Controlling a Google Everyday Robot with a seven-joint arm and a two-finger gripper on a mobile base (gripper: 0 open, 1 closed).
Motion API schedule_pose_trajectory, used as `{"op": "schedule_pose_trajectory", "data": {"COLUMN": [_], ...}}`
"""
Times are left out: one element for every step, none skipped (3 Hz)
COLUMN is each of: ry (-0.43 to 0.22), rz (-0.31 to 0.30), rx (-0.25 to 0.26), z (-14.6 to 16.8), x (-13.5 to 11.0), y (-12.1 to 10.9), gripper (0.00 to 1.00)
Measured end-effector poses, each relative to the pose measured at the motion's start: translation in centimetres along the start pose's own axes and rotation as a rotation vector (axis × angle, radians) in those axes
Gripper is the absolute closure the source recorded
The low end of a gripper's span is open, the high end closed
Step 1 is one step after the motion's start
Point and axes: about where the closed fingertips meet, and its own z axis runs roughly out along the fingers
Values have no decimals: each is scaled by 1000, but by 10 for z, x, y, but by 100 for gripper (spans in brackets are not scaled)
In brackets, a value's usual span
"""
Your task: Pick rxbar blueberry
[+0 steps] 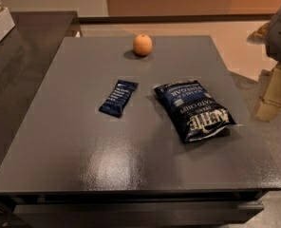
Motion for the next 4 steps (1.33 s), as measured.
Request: {"op": "schedule_pose_trajectory", "data": {"ry": [0,-11,-23,-18], "rz": [0,-28,-97,-213], "rx": [0,-11,-25,-42], "z": [0,2,9,23], "x": [0,-8,-30,-61], "y": [0,-4,-13,-22], "gripper": [0,0,0,0]}}
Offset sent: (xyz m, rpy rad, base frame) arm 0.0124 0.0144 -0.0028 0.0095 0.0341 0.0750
